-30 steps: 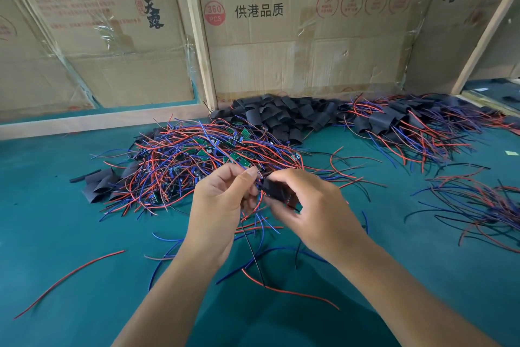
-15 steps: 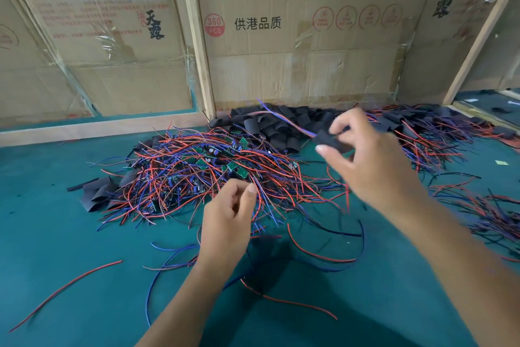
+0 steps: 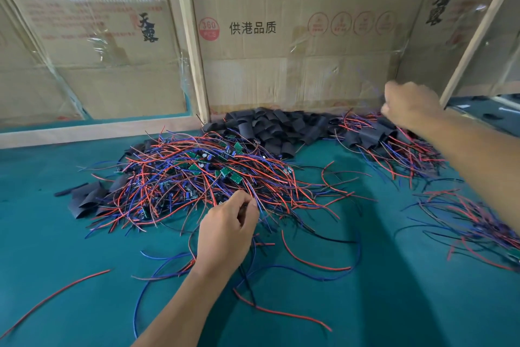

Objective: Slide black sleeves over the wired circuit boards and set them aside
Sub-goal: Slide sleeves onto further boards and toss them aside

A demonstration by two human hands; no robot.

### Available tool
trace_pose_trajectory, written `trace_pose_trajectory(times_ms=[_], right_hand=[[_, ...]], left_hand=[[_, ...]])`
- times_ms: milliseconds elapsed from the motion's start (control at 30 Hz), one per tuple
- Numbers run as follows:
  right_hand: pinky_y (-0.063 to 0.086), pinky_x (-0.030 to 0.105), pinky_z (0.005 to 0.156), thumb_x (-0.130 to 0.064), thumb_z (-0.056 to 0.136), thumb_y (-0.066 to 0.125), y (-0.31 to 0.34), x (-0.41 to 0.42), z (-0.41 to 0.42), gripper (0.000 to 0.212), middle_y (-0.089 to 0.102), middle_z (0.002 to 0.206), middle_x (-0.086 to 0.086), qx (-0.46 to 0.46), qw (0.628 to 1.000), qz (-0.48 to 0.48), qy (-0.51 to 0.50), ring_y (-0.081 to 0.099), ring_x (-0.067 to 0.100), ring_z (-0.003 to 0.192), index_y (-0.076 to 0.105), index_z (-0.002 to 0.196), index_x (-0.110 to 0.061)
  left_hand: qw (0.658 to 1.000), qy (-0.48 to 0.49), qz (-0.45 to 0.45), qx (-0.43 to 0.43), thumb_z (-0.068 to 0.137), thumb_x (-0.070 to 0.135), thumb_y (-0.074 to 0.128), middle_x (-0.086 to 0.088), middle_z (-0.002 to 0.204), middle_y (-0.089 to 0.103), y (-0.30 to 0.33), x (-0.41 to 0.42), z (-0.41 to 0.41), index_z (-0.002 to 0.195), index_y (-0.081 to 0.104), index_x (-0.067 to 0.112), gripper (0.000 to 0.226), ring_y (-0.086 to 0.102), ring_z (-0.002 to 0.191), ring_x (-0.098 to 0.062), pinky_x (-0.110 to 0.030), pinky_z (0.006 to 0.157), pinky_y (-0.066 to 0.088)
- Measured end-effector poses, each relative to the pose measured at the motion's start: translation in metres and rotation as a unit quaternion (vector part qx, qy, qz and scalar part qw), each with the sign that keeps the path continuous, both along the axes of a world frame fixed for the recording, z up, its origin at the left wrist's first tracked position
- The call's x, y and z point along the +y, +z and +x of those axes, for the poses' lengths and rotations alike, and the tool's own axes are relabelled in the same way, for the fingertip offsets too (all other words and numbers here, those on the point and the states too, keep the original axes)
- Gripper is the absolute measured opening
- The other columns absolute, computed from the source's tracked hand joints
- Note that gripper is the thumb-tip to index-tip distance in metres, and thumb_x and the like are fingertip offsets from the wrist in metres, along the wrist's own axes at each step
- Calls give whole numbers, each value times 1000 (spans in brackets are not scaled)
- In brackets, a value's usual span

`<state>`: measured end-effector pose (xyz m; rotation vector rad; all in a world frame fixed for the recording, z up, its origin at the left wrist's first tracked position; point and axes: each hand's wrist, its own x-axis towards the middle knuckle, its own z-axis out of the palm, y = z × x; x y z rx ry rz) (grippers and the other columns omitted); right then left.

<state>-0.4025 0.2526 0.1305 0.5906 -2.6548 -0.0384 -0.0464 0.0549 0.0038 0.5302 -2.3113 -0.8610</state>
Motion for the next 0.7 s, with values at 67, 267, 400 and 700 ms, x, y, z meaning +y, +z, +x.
trace_pose_trajectory(times_ms=[67, 267, 400, 700], right_hand=[[47, 37, 75, -27, 93, 61, -20, -3, -3, 26, 66, 115, 20, -75, 994, 60, -47, 65, 39, 102, 64, 110, -8], [54, 38, 81, -19, 87, 61, -49, -68, 43, 16, 71, 98, 19, -85, 982, -162, 48, 66, 35, 94, 73, 92, -8], [53, 35, 80, -20, 89, 63, -70, -122, 89, 8, 72, 95, 8, -258, 935, -118, 211, 66, 28, 87, 70, 87, -16], [47, 35, 95, -3, 96, 43, -90, -171, 104, 41, 58, 135, 7, -330, 913, -120, 206, 56, 27, 119, 55, 130, -20]], left_hand=[[1000, 0, 8, -1, 100, 27, 53, 7, 48, 44, 0, -1, 0, 75, 56, 24, 26, 37, 44, -14, -29, 48, 27], [1000, 2, 14, 2, 100, 27, 53, 2, 50, 49, 2, 1, -1, 75, 58, 23, 26, 39, 46, -17, -30, 50, 30], [1000, 5, 7, 0, 100, 27, 54, 5, 48, 46, 1, 1, 0, 74, 57, 24, 26, 38, 45, -14, -30, 50, 30], [1000, 15, -15, 5, 98, 28, 56, 4, 54, 50, 0, 2, 0, 73, 56, 22, 26, 46, 52, -22, -31, 49, 31]])
